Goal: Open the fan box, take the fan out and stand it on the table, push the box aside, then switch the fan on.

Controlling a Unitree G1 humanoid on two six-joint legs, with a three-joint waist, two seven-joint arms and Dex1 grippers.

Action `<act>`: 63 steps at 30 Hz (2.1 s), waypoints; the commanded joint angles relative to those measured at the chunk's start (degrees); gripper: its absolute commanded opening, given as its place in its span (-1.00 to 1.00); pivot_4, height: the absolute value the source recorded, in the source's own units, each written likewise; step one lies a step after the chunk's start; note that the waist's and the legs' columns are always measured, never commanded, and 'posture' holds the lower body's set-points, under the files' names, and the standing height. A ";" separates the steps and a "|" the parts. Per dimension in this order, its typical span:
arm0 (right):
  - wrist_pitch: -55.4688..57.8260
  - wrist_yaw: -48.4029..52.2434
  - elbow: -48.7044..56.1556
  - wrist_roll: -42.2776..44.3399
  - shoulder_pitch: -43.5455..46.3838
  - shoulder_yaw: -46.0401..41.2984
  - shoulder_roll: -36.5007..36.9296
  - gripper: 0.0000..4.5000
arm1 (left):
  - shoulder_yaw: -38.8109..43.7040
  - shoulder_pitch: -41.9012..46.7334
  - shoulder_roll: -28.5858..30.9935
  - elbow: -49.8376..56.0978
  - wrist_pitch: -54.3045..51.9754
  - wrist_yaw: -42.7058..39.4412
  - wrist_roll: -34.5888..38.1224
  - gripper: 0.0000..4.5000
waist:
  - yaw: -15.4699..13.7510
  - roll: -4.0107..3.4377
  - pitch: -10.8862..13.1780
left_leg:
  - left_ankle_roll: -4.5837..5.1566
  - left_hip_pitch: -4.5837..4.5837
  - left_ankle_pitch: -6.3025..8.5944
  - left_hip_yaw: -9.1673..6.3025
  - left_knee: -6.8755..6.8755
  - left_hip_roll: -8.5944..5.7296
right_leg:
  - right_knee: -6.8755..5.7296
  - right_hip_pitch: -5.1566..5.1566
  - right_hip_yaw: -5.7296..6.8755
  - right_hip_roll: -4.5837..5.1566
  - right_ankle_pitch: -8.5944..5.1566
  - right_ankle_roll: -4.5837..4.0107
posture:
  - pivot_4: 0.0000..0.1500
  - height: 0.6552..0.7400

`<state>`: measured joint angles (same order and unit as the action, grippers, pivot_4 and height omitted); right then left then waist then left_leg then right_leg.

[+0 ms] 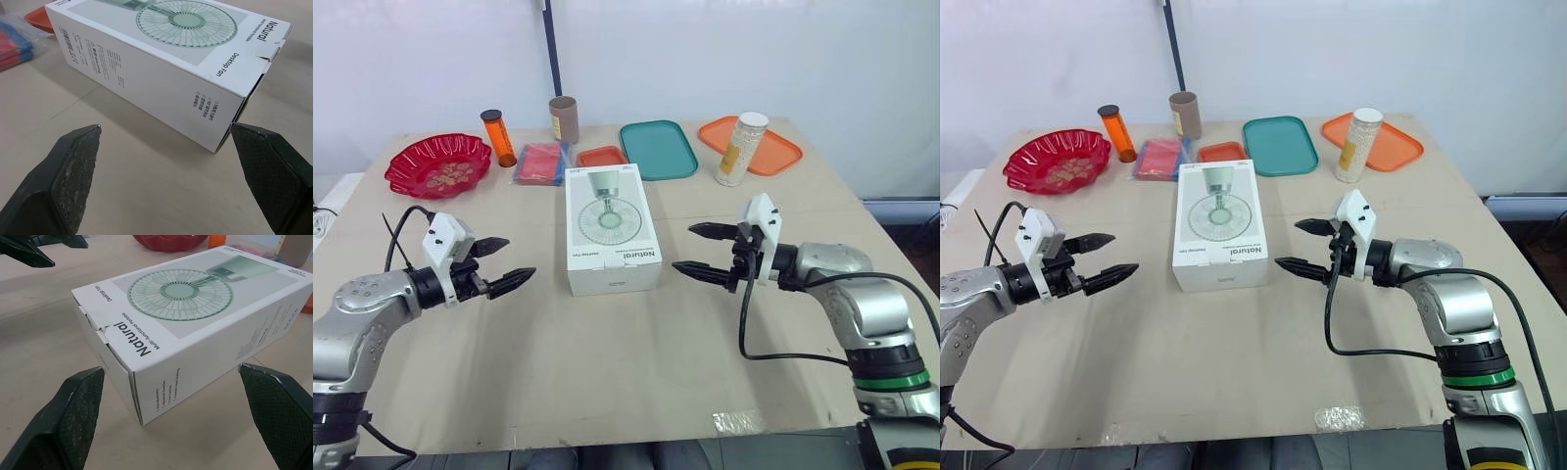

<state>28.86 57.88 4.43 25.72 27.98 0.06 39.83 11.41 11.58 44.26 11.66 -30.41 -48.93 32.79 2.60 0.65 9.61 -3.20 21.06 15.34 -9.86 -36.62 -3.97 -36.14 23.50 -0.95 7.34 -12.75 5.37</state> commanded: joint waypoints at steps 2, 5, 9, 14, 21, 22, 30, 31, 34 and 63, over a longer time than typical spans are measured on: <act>-1.01 0.52 -0.30 -0.22 2.45 -0.53 0.03 1.00 | 4.43 -0.73 -0.43 2.20 0.38 -0.02 2.62 0.81 | 0.00 0.00 0.00 | 0.00 0.00 0.00 0.00 0.00 0.00 | 0.00 0.00 0.00 0.00 0.00 0.00 | 1.00 0.96; -0.65 0.41 1.01 -0.14 3.05 -0.80 0.18 1.00 | 5.42 -1.37 -0.17 3.98 -0.18 -1.81 4.83 0.46 | 0.02 0.00 0.00 | 0.00 0.00 0.00 0.01 0.00 0.00 | 0.00 0.01 -0.01 0.00 0.01 -0.01 | 1.00 0.96; -0.02 -0.20 5.29 -0.26 5.74 0.39 0.02 1.00 | 2.92 4.33 -1.41 3.79 -0.29 -0.75 4.65 -0.13 | -0.02 0.00 0.00 | 0.00 0.01 0.00 0.01 0.00 0.01 | 0.01 0.01 -0.01 0.00 0.00 -0.01 | 1.00 0.96; -1.93 -0.81 7.43 -4.61 9.13 5.03 -0.70 1.00 | -4.04 13.28 -5.49 -2.16 2.05 -0.43 0.29 -0.89 | -0.05 0.00 0.00 | -0.06 0.02 -0.04 0.00 -0.05 0.01 | -0.01 -0.01 0.00 -0.02 0.07 0.00 | 1.00 0.96; -7.08 -2.78 7.07 -13.31 11.03 11.88 -1.94 1.00 | -15.18 20.98 -12.12 -14.85 7.30 0.57 -10.48 -0.98 | -0.03 0.20 -0.08 | -0.29 0.04 -0.16 0.12 -0.12 0.01 | 0.06 0.02 0.00 0.00 0.14 0.04 | 1.00 0.96; -7.78 -3.53 6.54 -15.02 11.28 13.03 -2.43 1.00 | -16.44 21.62 -13.14 -16.81 8.21 0.88 -12.02 -0.98 | 0.02 0.20 -0.08 | -0.30 0.05 -0.16 0.12 -0.16 0.01 | 0.06 0.01 0.00 -0.01 0.14 0.05 | 1.00 0.96; -8.88 -5.75 6.70 -19.27 10.69 17.05 -6.63 1.00 | -18.58 22.66 -16.68 -21.66 11.97 0.32 -16.30 -0.98 | -0.02 0.21 -0.10 | -0.34 0.02 -0.19 0.11 -0.20 0.01 | 0.05 -0.01 -0.01 -0.01 0.22 0.05 | 1.00 0.96; -9.13 -5.93 6.34 -19.79 10.80 17.53 -7.07 1.00 | -18.42 22.52 -16.65 -21.50 11.89 0.20 -16.26 -0.98 | -0.02 0.21 -0.10 | -0.35 0.02 -0.20 0.11 -0.20 0.01 | 0.04 -0.01 -0.01 -0.01 0.22 0.04 | 1.00 0.96; -9.83 -5.72 5.73 -20.91 11.07 18.51 -7.70 1.00 | -18.15 22.17 -16.42 -21.46 12.07 -0.05 -16.43 -0.98 | 0.00 0.21 -0.12 | -0.35 0.00 -0.20 0.11 -0.21 0.01 | 0.03 -0.03 -0.01 -0.01 0.22 0.05 | 1.00 0.96; -7.12 -8.30 -3.06 -19.28 15.55 13.18 -12.42 1.00 | -17.64 18.54 -16.58 -17.41 11.87 -0.22 -16.42 -0.98 | 0.10 0.21 -0.15 | -0.38 -0.07 -0.21 0.12 -0.22 0.01 | 0.00 -0.05 -0.02 -0.02 0.26 0.04 | 1.00 0.96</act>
<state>21.08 50.86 1.28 5.13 41.76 16.51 27.69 -5.52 31.39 27.65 -6.00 -17.73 -48.79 17.33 2.70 0.86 9.46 -3.57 20.99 15.13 -9.74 -36.84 -3.96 -36.14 23.45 -0.97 7.32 -12.48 5.41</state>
